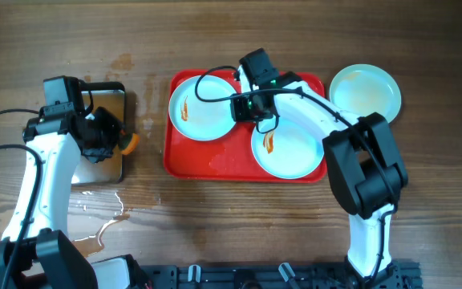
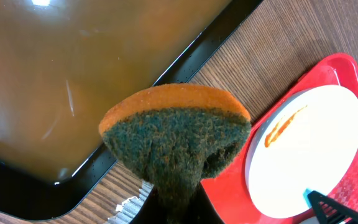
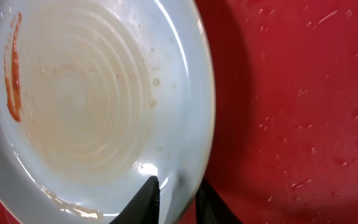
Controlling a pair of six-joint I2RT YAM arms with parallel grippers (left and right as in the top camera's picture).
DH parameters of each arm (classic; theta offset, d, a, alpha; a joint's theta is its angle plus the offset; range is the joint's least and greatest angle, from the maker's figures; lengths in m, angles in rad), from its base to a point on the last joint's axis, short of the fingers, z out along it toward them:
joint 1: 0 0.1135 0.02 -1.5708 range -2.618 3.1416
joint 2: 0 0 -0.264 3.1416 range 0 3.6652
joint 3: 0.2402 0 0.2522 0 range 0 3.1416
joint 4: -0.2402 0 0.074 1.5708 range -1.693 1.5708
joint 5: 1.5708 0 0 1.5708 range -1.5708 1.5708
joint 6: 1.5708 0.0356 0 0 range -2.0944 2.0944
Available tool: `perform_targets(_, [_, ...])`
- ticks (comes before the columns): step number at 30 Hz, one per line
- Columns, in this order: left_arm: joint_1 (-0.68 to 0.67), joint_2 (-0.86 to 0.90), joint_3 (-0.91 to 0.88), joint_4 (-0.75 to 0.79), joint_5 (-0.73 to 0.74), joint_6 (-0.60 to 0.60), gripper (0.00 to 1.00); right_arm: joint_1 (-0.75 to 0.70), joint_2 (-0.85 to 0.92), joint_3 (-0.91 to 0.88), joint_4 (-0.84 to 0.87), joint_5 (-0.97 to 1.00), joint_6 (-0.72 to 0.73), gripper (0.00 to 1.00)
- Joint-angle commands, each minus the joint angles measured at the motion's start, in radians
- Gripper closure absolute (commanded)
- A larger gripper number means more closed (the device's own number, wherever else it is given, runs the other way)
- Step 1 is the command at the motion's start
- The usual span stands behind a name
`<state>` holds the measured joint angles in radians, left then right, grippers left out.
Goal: Clean dirty plates on tray and stack at the side
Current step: 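Bring the sponge with the left gripper onto the moved plate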
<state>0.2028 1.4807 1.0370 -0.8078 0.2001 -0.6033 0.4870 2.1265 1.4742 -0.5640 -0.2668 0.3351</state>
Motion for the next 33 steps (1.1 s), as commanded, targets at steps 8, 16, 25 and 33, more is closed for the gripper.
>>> perform_targets(8, [-0.099, -0.011, -0.005, 0.041, 0.016, 0.027, 0.96, 0.004, 0.026, -0.010, -0.128, 0.004, 0.009, 0.92])
perform_targets(16, [-0.169, -0.011, -0.005, 0.056, 0.016, 0.068, 0.96, 0.004, 0.026, -0.010, -0.198, 0.011, -0.201, 0.90])
perform_targets(25, [-0.287, 0.008, -0.005, 0.065, 0.016, -0.012, 0.96, 0.008, 0.026, -0.010, -0.117, 0.011, 0.069, 0.94])
perform_targets(33, [-0.438, 0.135, -0.005, 0.179, 0.016, -0.038, 0.96, 0.033, 0.026, -0.010, -0.105, 0.032, 0.089, 0.96])
